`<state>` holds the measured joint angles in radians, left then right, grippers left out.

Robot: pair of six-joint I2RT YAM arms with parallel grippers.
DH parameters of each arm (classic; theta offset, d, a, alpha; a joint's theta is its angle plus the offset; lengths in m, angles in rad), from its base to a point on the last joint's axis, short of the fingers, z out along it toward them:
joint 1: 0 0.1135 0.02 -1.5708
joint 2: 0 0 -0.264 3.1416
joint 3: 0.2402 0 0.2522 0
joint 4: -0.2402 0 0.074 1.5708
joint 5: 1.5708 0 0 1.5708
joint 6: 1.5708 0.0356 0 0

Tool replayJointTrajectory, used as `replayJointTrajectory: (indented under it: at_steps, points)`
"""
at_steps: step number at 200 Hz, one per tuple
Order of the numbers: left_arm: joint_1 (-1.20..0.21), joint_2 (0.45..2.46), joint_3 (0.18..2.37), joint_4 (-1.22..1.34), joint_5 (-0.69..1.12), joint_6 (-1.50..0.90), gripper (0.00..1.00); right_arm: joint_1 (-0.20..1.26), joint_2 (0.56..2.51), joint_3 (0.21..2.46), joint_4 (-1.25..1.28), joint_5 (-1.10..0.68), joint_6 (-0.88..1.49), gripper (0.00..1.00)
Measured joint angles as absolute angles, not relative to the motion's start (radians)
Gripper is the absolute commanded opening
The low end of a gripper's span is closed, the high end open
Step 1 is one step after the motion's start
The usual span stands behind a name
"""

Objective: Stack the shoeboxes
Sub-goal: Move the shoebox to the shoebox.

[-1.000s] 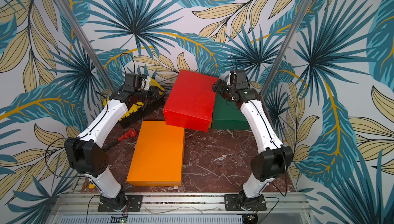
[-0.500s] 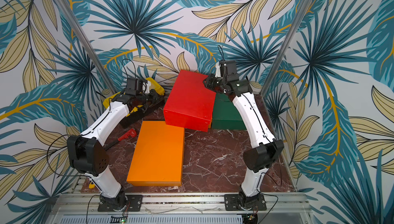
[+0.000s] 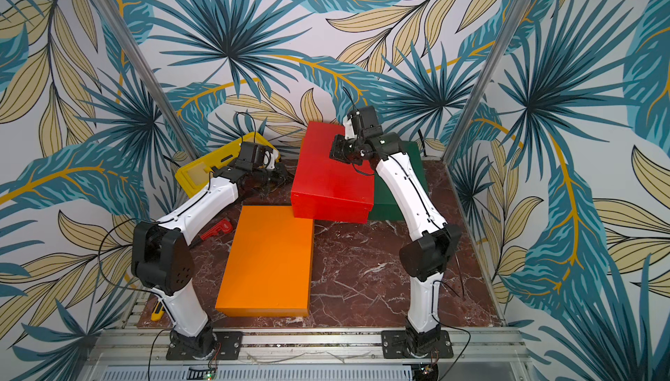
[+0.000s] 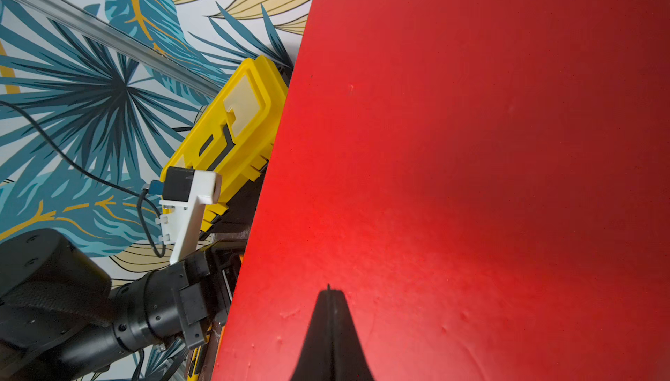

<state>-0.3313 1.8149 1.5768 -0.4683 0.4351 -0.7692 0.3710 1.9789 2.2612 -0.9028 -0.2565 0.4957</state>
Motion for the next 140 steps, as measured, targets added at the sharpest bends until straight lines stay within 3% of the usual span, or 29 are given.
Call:
replayJointTrajectory:
  at_steps: [140]
  points:
    - [-0.371, 1.874, 1.578, -0.430, 0.442, -0.797, 0.12, 0.426, 2.030, 2.220, -0.853, -0.262, 0.500, 0.00]
